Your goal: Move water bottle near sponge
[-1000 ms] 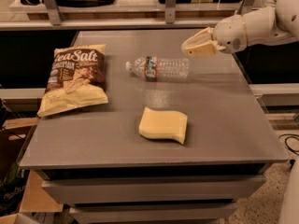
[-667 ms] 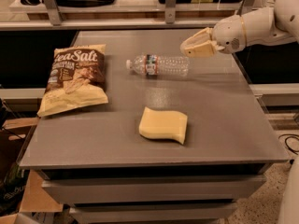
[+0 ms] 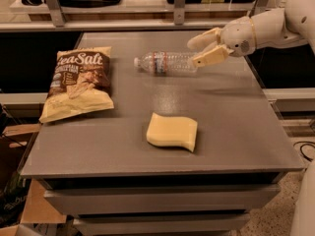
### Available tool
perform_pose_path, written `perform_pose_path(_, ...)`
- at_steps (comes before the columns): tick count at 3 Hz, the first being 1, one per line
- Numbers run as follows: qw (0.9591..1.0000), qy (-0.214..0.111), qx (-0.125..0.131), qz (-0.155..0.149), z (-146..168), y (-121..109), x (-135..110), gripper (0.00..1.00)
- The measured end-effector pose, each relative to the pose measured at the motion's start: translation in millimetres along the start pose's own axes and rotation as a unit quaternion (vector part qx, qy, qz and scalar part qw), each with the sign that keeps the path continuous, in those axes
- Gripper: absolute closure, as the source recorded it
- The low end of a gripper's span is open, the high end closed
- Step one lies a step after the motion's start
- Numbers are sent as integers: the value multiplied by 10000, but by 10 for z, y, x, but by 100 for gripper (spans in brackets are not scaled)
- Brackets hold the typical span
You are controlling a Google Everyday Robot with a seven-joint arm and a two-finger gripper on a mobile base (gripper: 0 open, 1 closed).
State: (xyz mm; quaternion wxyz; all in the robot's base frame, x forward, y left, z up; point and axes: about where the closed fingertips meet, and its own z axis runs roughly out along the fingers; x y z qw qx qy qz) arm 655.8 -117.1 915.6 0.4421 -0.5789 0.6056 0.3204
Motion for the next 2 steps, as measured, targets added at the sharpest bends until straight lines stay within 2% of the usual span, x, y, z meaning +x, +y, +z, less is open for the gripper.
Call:
perform_pose_path(1, 10000, -9, -25, 0, 38, -2, -3, 0)
perform_pose_path(2, 10000, -9, -25, 0, 39, -2, -4, 0)
